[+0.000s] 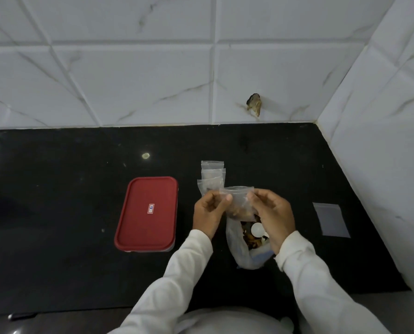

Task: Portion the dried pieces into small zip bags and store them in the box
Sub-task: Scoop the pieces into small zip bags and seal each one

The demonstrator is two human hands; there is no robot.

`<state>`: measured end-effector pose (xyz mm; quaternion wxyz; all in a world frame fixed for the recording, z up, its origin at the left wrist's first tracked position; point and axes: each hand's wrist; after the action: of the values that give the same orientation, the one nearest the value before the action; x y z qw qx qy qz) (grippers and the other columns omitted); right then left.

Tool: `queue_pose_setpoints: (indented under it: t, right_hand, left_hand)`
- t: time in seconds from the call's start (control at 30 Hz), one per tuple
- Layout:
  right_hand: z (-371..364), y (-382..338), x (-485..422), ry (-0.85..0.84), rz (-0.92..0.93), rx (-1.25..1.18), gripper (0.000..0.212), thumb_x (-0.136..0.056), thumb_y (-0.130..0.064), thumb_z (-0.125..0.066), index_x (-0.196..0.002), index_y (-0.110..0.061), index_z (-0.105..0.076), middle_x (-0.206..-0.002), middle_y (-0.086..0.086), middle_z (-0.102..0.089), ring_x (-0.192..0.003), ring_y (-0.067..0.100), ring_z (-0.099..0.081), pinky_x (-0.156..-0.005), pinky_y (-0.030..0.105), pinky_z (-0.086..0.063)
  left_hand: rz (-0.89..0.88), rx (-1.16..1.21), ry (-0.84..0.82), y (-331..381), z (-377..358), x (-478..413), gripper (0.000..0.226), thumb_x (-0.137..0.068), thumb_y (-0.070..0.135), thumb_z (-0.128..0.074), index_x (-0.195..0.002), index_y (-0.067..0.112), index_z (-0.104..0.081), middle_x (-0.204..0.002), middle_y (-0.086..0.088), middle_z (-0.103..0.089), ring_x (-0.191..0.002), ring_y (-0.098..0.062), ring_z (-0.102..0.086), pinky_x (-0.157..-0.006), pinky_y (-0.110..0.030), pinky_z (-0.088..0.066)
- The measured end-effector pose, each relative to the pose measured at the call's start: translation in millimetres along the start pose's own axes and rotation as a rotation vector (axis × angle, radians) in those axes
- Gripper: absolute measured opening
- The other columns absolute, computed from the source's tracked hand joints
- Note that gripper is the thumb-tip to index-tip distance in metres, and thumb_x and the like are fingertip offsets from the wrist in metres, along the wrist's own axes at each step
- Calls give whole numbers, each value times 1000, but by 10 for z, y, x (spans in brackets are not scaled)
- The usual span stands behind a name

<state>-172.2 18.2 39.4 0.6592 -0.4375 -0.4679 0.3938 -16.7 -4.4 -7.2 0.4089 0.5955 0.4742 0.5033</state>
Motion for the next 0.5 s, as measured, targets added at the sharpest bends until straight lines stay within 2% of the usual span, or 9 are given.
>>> queue_pose_setpoints:
  t: [0.1,0.3,0.5]
  right_hand:
    - [0,-86,-40,-30,-40,-44,9,-89,-29,-67,-96,-28,-72,-94,-10,-72,-94,8,-67,-84,31,-55]
    - [-96,-111,-77,8,-103,-102,13,-89,-31,-66,-100,-25,-71,-99,-4,-70,-96,12,-66,-83,33,-55]
    - [-183,-68,-79,31,-128,-131,12,-90,-35,-64,-96,-27,-70,-97,-3,-71,-95,15,-67,-85,39,-57]
  left_hand:
    - [-19,-56,-74,137,15,-41,8,-92,14,-67,-98,14,-72,-99,3,-75,-101,-11,-70,-86,-25,-56]
    - [96,-45,-39,231,-57,-77,12,-88,22,-72,-97,13,-73,-101,-3,-76,-100,-16,-71,-94,-39,-56]
    - [211,63,52,270,-149,-49,8,-85,20,-75,-92,17,-72,-96,-2,-75,-95,-19,-72,-85,-38,-59]
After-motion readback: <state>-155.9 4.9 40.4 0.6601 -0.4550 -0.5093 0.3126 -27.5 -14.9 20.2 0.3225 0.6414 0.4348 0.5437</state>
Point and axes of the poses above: each hand's wrist, its own x-axis away from the middle knuckle, its own z-axis out of the back of the hand, y = z × x
